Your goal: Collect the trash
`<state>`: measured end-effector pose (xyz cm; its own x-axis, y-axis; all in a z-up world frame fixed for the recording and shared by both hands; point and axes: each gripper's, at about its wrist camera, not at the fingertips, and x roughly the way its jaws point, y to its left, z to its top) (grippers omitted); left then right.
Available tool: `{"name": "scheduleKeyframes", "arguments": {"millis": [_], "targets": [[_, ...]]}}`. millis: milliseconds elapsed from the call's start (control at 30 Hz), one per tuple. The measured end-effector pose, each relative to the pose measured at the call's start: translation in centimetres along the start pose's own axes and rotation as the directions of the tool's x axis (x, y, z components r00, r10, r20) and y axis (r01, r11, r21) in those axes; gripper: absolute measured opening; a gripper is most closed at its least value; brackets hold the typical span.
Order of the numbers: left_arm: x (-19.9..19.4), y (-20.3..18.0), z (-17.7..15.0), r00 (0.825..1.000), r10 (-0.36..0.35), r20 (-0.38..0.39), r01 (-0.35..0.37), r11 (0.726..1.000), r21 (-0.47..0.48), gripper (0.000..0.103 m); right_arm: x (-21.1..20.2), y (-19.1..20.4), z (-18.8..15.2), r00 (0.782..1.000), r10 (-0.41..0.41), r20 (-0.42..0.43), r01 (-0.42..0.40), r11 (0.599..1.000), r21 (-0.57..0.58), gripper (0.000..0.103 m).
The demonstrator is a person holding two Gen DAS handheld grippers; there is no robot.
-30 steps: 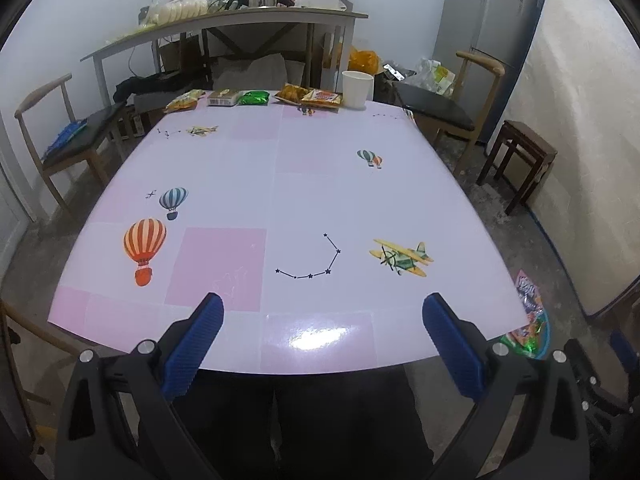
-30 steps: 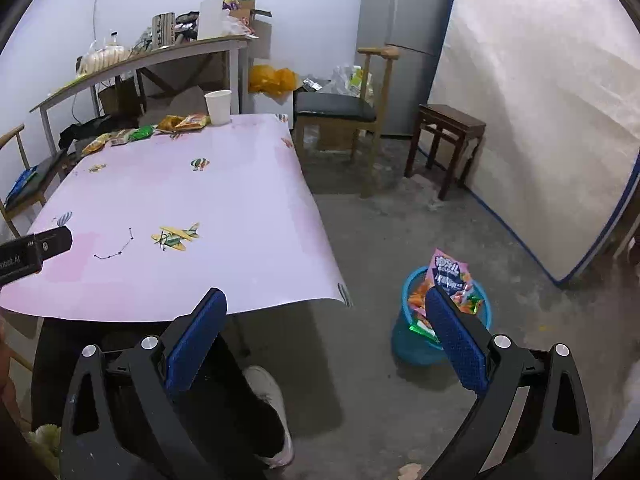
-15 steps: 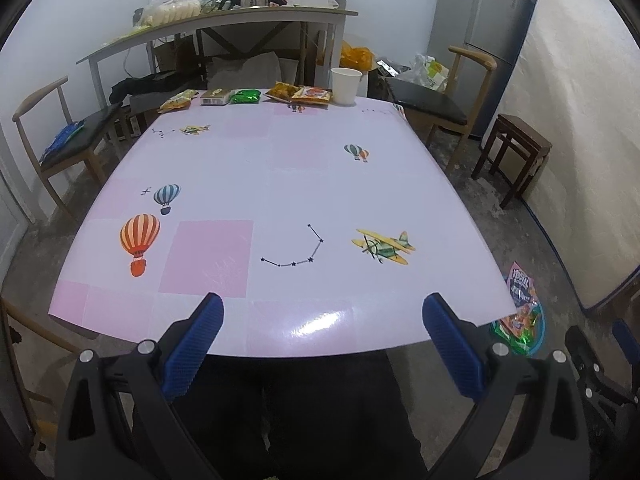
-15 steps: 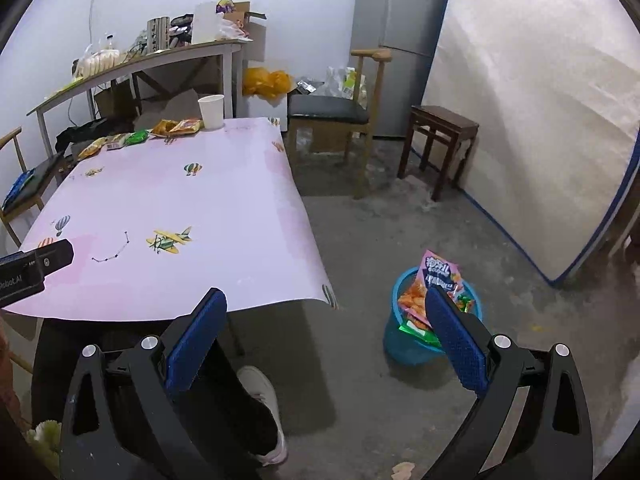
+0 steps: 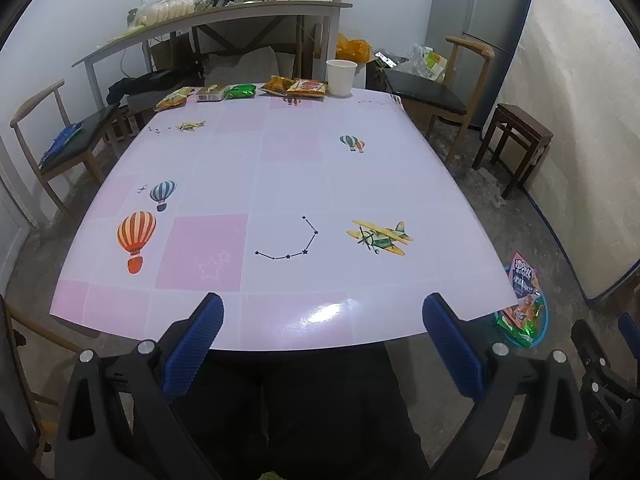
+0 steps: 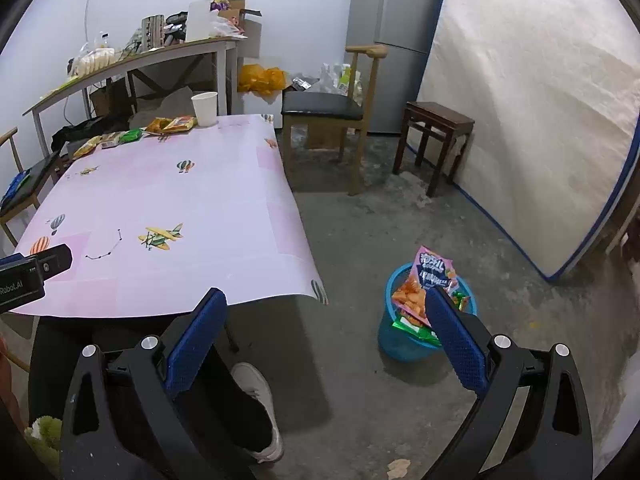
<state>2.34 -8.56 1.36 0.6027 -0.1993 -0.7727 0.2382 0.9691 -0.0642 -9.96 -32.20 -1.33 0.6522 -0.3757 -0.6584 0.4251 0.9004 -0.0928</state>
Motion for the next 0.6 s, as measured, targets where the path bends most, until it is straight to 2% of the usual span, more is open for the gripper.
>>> {"name": "scheduleKeyframes", "arguments": {"millis": [333,600], "targets": [[-0.1,-1.1,0.0,1.0,-0.007,0.005,0.007,1.0,0.027,0.098,-0.2,-2.0,-0.6,0.998,-0.057,-0.012,0.058,0.998,0.03,0.096],[-0.3,-1.5,0.1,1.0,0.002,0.014,-0.002,0.999,0.033,0.098,-0.4,-2.3,-0.7,0.998,-0.061,-0.012,0.061,0.998,0.032,0.096]]}}
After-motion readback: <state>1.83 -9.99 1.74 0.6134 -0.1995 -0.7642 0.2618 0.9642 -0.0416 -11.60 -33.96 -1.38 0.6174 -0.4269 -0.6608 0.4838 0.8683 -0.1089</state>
